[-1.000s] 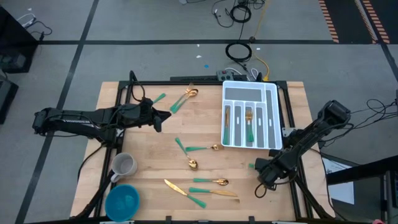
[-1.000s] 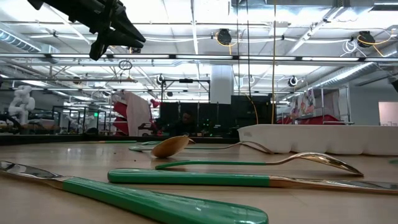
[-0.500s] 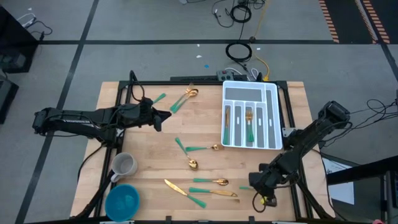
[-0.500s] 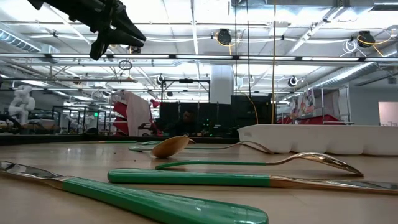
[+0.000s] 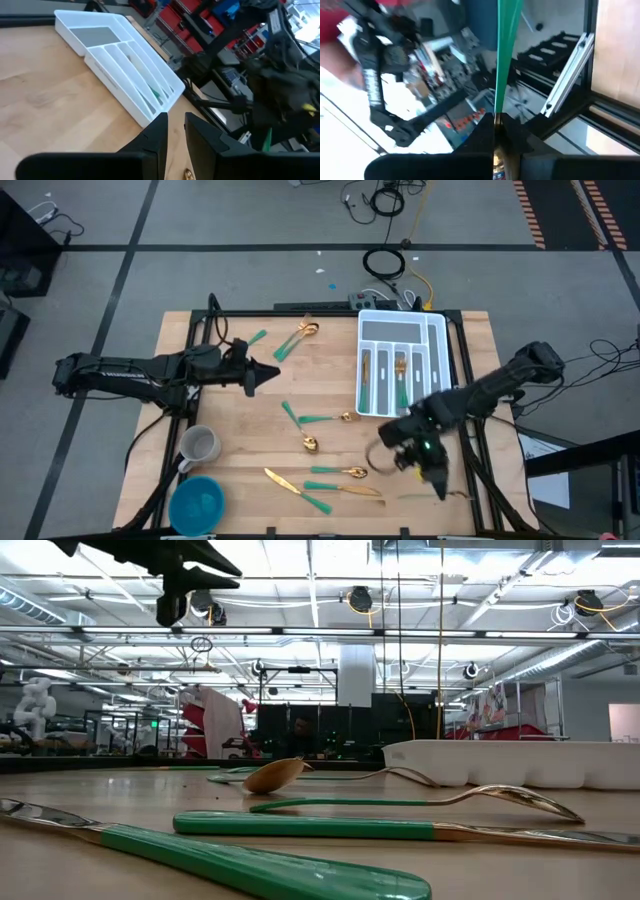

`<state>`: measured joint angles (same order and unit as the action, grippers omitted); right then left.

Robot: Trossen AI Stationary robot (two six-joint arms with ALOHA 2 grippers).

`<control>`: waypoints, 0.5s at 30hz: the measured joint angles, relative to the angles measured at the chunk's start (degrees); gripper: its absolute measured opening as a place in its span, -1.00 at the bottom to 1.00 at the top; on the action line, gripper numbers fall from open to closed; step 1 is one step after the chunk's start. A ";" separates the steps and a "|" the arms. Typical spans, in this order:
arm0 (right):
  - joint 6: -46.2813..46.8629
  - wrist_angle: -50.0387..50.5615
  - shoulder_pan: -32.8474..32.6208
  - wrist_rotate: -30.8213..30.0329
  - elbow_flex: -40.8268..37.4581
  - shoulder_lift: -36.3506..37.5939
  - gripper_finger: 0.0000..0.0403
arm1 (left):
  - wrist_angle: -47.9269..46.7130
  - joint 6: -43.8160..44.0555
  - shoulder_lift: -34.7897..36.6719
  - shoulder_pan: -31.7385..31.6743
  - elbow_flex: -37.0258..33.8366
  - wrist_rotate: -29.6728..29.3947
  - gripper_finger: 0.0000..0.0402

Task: Sort silverware
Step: Put the bottom right green spoon into the white cutlery tray

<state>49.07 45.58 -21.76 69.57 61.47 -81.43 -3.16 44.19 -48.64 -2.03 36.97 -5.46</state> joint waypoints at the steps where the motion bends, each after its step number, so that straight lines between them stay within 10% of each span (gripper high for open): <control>1: -0.57 0.98 2.38 -0.01 0.00 -0.05 -1.00 | -0.02 -0.02 0.00 0.18 0.00 0.00 -0.64; 15: -9.62 -6.63 19.54 -2.03 0.32 -9.68 -1.00 | 13.50 -5.80 -5.79 4.49 0.81 -2.31 -0.64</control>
<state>39.45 38.95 -2.22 67.55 61.79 -91.11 10.34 38.38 -54.44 2.47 37.78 -7.76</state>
